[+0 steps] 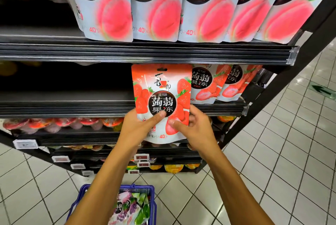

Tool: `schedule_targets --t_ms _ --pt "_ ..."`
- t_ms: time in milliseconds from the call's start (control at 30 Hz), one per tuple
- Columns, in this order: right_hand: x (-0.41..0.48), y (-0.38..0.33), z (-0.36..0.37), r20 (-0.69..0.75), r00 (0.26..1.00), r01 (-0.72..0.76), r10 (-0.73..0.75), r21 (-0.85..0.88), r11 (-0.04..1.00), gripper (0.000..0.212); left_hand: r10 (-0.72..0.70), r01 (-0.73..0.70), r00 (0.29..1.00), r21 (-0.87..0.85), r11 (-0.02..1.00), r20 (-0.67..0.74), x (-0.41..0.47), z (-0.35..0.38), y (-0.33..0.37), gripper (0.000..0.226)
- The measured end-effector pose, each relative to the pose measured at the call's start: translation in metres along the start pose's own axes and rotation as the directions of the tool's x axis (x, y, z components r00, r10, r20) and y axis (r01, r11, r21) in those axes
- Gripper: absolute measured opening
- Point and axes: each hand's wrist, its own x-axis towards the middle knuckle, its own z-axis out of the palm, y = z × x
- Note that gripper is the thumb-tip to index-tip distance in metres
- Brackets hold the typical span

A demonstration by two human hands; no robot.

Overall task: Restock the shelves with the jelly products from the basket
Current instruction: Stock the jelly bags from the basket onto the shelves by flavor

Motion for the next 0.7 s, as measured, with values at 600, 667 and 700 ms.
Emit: schedule_targets --t_ms 600,667,700 --pt "0.053 -0.004 0.021 -0.323 0.917 0.141 -0.233 -0.285 0.948 0.017 0.207 -0.117 0.971 0.511 0.852 -0.121 0.001 0.03 -0.007 0.058" --pt "0.047 -0.003 0.016 -0.298 0.928 0.122 -0.226 -0.331 0.936 0.019 0.222 -0.118 0.965 0.526 0.842 -0.137 0.0 0.032 -0.01 0.059" --pt "0.042 -0.001 0.014 -0.306 0.924 0.1 -0.231 -0.39 0.916 0.021 0.226 -0.12 0.964 0.532 0.838 -0.139 -0.001 0.032 -0.012 0.059"
